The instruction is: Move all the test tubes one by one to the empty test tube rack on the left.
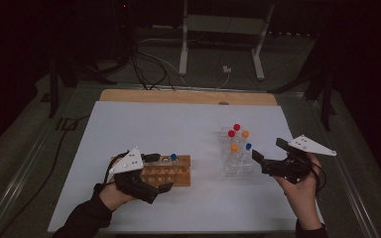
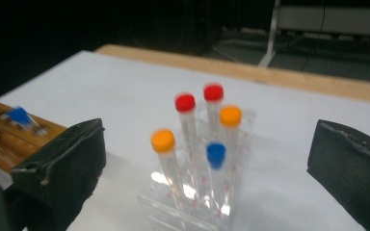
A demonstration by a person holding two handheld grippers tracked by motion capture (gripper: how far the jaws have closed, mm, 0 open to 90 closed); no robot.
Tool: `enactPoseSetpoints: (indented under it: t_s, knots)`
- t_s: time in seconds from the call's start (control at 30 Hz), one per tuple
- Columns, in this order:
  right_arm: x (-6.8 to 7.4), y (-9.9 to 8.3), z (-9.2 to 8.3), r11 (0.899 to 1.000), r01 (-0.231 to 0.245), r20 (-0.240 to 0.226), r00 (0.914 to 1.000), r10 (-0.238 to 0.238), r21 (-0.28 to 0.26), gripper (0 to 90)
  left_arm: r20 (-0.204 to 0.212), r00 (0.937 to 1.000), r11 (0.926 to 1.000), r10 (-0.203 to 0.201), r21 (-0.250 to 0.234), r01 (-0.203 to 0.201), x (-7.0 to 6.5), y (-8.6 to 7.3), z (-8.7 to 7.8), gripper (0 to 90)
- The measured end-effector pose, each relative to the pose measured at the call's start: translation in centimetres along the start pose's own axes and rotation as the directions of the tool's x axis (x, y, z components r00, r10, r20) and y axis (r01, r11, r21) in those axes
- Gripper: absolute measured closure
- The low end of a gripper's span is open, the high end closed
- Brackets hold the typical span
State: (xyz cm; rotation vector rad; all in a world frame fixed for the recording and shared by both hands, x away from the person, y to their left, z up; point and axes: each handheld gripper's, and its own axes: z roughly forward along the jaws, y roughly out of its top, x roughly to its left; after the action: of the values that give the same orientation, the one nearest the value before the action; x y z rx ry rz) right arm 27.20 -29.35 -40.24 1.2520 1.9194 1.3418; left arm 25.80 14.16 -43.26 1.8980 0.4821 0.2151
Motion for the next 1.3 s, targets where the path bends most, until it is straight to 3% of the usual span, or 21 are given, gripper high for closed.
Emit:
enactPoseSetpoints:
  t_s: [0.1, 0.33, 0.5, 0.73, 0.93, 1.13, 1.3]
  knots:
    - [-0.6, -0.9, 0.9, 0.999, -0.018, 0.0, 0.9998, 0.018, 0.034, 9.0, -0.001, 1.0, 1.0, -0.001, 0.002, 0.001, -0.2, -0.4, -0.2, 2.7]
    - [-1.6, -2.7, 3.0, 0.992, -0.053, 0.022, 0.9985, 0.05, 0.112, 31.1, -0.009, 0.9999, 0.9999, -0.012, 0.011, 0.012, -0.2, -1.1, -0.4, 2.7]
    - [-1.7, -3.4, 4.3, 0.986, -0.021, 0.046, 0.9988, 0.014, 0.163, 41.2, -0.005, 1.0, 0.9999, -0.003, 0.017, 0.003, -0.2, -1.3, -0.3, 2.7]
    - [-1.6, -3.7, 5.8, 0.978, -0.007, 0.029, 0.9996, 0.001, 0.209, 57.2, -0.004, 1.0, 0.9998, 0.001, 0.022, -0.001, -0.2, -1.5, -0.3, 2.7]
    - [-1.6, -3.6, 6.3, 0.976, -0.007, 0.021, 0.9998, 0.002, 0.219, 67.9, 0.0, 1.0, 0.9998, -0.002, 0.018, 0.002, -0.1, -1.4, -0.5, 2.7]
    - [-1.4, -3.6, 6.7, 0.976, -0.003, 0.015, 0.9999, 0.0, 0.216, 74.0, -0.007, 1.0, 0.9997, -0.002, 0.025, 0.002, 0.0, -1.4, -0.4, 2.7]
    - [-1.2, -3.6, 6.9, 0.975, 0.023, 0.028, 0.9992, -0.03, 0.219, 75.5, -0.011, 0.9999, 0.9997, -0.004, 0.026, 0.004, 0.0, -1.4, -0.4, 2.7]
